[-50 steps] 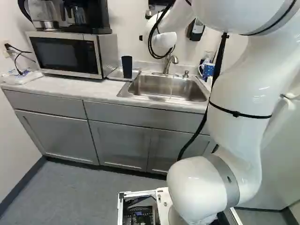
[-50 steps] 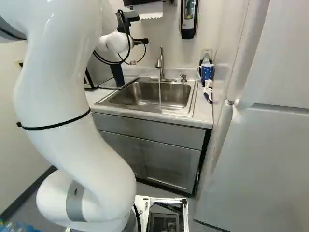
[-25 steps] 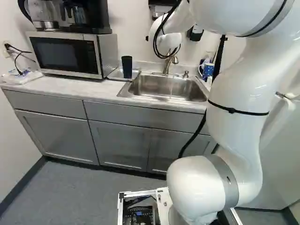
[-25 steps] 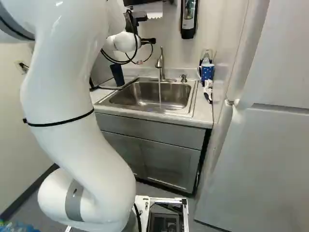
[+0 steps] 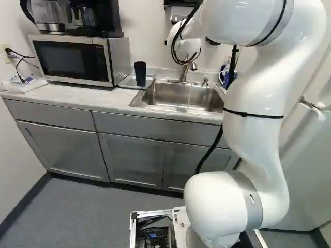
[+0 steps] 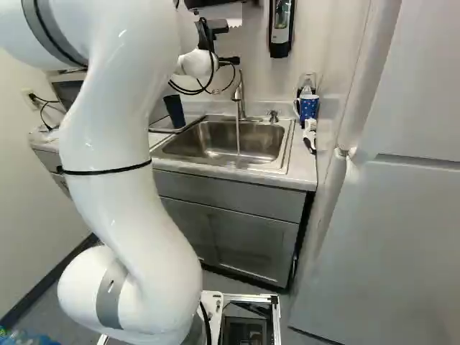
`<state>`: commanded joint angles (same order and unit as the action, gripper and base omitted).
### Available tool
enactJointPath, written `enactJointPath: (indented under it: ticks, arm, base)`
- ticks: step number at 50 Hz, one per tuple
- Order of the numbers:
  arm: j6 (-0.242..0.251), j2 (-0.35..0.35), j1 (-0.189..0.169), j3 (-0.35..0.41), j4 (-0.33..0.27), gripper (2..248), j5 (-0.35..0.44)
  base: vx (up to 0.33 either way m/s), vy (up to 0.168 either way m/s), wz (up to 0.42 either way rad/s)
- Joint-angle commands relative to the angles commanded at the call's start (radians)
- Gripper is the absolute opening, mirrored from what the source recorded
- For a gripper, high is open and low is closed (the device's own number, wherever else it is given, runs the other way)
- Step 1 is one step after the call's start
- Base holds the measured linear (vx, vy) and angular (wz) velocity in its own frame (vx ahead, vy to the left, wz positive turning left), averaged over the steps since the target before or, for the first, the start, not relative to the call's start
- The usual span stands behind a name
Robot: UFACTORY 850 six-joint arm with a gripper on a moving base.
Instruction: Rinse the cup and place it in the tray
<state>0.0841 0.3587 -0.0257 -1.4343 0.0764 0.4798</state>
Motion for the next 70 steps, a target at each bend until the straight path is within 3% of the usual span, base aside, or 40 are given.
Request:
enactJointPath:
  ticks: [14, 70]
  arm:
    - [0.0, 0.057, -0.017, -0.067, 0.0, 247, 0.0]
    - [0.0, 0.056, -0.007, -0.067, 0.0, 247, -0.055]
  base:
    - [0.0, 0.0, 0.0]
    - [0.0, 0.0, 0.0]
